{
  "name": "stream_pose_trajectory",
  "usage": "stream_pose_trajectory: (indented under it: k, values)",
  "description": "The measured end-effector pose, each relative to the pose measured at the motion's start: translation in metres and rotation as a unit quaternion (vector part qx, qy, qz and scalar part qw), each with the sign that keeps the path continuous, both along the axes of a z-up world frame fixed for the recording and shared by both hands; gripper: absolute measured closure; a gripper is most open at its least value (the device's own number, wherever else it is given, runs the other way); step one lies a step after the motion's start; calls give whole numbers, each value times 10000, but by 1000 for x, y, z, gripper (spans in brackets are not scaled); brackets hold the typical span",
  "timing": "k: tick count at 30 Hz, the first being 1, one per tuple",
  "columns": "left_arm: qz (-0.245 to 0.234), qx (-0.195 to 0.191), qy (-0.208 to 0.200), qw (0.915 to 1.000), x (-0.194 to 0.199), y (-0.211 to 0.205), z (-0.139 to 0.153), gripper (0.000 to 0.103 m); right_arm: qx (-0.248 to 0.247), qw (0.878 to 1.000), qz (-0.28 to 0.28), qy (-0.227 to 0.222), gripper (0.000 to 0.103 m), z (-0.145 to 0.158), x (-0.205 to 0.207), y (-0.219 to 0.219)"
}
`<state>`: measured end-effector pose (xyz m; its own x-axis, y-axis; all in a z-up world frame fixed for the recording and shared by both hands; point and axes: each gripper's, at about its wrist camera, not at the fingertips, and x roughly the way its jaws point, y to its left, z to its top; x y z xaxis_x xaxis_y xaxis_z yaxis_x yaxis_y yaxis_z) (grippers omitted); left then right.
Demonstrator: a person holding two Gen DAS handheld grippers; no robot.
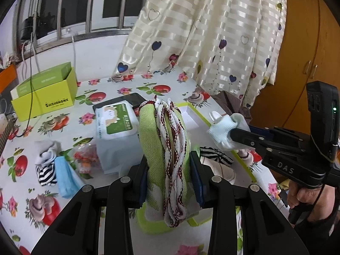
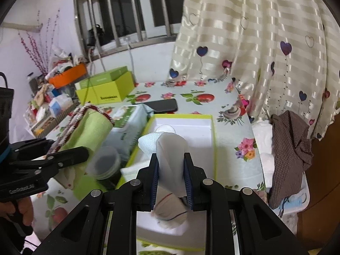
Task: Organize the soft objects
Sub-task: 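Lower both items into the white box and open both grippers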
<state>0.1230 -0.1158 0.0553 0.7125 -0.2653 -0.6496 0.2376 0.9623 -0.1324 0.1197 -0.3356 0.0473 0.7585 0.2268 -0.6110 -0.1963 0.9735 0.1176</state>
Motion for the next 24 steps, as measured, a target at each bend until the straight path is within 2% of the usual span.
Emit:
stream_pose_trajectory:
  k: [12, 14, 16, 18, 24]
  values:
    - [-52, 133, 320, 9994, 36, -13, -17, 67, -294, 9986, -51, 446, 82, -40, 39, -1]
    - [-69, 152, 356, 9992, 40, -14, -19, 66, -305, 9983, -18, 504, 77, -44, 41, 0]
    - [-86, 169, 392, 9991, 45, -16, -21, 66, -252, 9984, 10, 515, 64, -45, 40, -2]
    - [-101, 183, 431, 9989, 51, -18, -23, 66, -227, 9986, -15, 472, 57, -43, 38, -4]
    - [-137, 193, 555, 9982, 65, -23, -32, 66, -77, 9993, -130, 333, 56, -35, 26, -13]
